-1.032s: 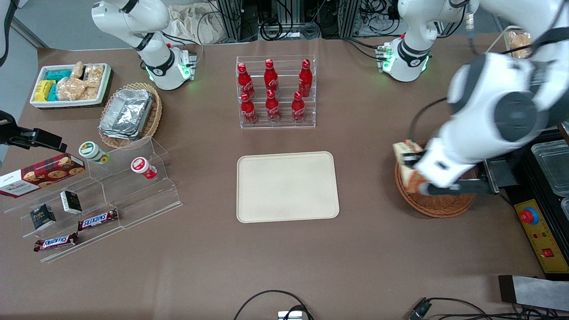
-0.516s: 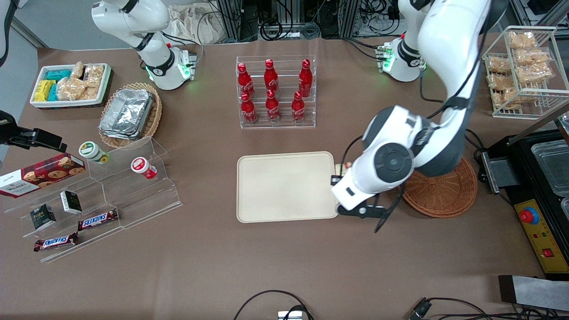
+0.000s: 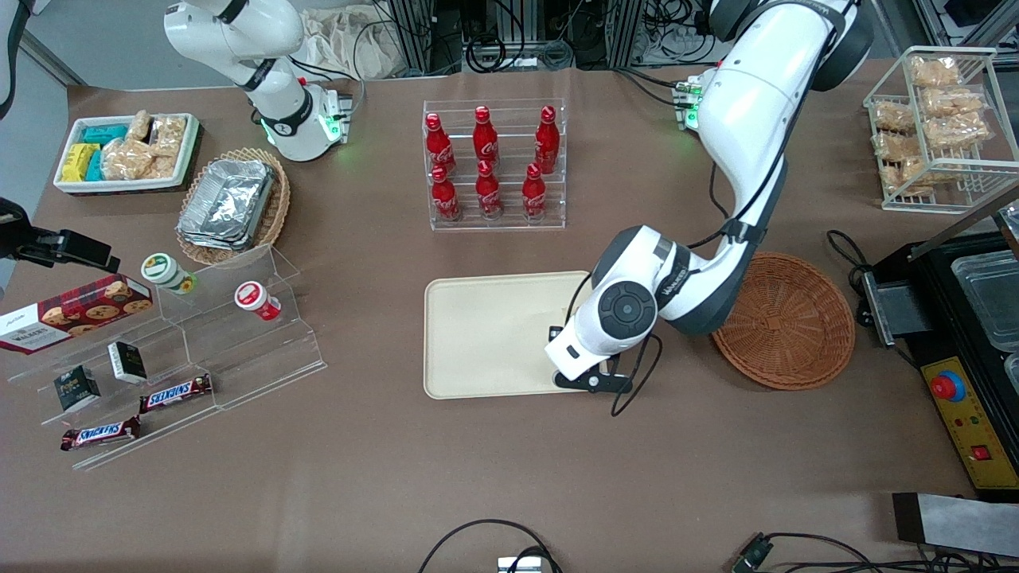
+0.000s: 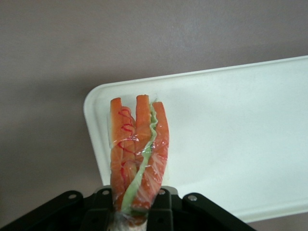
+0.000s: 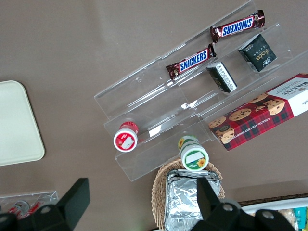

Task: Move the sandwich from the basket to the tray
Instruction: 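Lower the sandwich onto the tray and open the left gripper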

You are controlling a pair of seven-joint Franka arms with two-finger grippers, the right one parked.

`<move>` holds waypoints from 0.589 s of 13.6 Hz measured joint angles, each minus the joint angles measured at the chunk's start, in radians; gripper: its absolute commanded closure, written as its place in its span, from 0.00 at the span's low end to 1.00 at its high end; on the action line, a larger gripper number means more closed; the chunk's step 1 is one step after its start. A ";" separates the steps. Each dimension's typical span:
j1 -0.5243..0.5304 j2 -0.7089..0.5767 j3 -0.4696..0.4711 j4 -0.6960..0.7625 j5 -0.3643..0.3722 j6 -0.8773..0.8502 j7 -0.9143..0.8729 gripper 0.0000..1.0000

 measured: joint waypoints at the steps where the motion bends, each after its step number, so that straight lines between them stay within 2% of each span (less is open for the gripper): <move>1: -0.009 0.014 0.000 -0.010 0.000 0.018 0.000 1.00; 4: -0.037 0.049 0.000 -0.024 0.011 0.035 -0.012 1.00; 5: -0.040 0.053 0.000 -0.031 0.022 0.037 -0.014 0.92; 6: -0.041 0.052 0.000 -0.034 0.029 0.038 -0.015 0.40; 7: -0.040 0.050 0.001 -0.034 0.031 0.034 -0.017 0.00; 8: -0.038 0.047 0.002 -0.034 0.033 0.022 -0.019 0.00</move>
